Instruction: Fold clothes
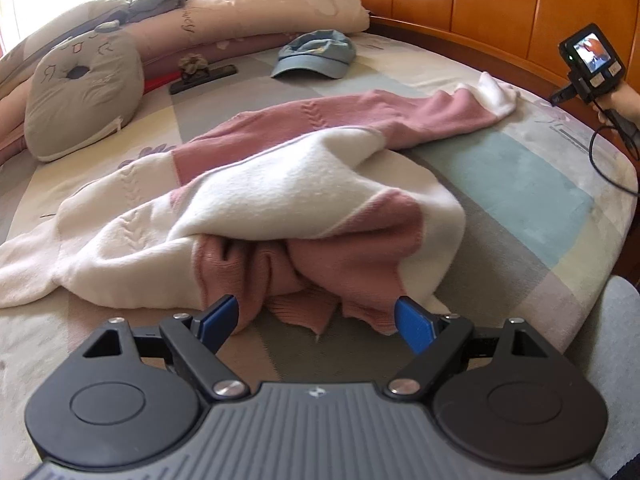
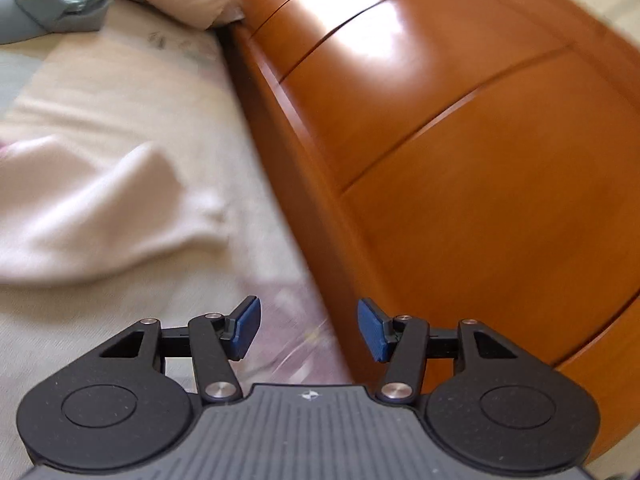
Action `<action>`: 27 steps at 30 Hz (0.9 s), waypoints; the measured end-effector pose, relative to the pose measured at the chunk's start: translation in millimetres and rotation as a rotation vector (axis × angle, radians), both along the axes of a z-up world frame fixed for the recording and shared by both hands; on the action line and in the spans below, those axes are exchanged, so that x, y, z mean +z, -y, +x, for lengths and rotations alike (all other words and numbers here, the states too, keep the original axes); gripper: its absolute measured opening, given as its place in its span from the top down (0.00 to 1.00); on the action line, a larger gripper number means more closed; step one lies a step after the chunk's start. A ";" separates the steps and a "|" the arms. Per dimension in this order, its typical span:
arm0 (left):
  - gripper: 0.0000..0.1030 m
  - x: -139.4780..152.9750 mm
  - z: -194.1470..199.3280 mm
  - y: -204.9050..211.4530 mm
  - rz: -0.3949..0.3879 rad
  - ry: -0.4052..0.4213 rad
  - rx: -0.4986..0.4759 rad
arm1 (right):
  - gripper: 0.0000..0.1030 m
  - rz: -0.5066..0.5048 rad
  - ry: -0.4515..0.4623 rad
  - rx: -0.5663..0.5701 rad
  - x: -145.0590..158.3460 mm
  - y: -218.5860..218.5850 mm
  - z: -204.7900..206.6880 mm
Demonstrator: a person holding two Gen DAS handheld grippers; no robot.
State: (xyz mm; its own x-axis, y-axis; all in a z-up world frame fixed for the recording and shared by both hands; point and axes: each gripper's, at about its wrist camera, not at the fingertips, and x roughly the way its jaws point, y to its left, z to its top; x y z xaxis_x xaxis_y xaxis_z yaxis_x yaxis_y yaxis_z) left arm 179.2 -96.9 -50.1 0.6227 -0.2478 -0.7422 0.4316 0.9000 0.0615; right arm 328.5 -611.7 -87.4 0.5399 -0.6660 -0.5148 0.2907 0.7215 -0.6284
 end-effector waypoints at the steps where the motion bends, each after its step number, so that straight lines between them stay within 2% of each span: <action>1: 0.17 0.5 -1.2 0.9 0.001 0.001 -0.002 | 0.42 0.034 -0.003 0.005 -1.4 -1.0 -5.2; 8: 0.17 6.3 -15.2 -8.8 -0.021 -0.002 0.004 | 0.40 0.276 0.021 0.078 7.1 -35.9 -33.1; 11: 0.17 9.3 -24.6 -20.0 -0.026 -0.002 0.007 | 0.40 0.390 0.046 0.130 15.9 -69.1 -42.6; 15: 0.17 15.2 -40.4 -38.6 -0.034 0.003 0.013 | 0.40 0.486 0.026 0.233 24.4 -117.3 -65.3; 19: 0.17 26.1 -61.6 -58.5 -0.034 0.033 0.043 | 0.40 0.529 0.026 0.337 38.3 -165.9 -97.9; 23: 0.17 37.5 -82.2 -76.6 -0.062 0.058 0.046 | 0.41 0.492 0.024 0.456 54.4 -213.7 -134.3; 27: 0.17 45.1 -85.1 -85.3 -0.071 0.079 0.065 | 0.41 0.526 0.034 0.561 72.3 -246.5 -156.2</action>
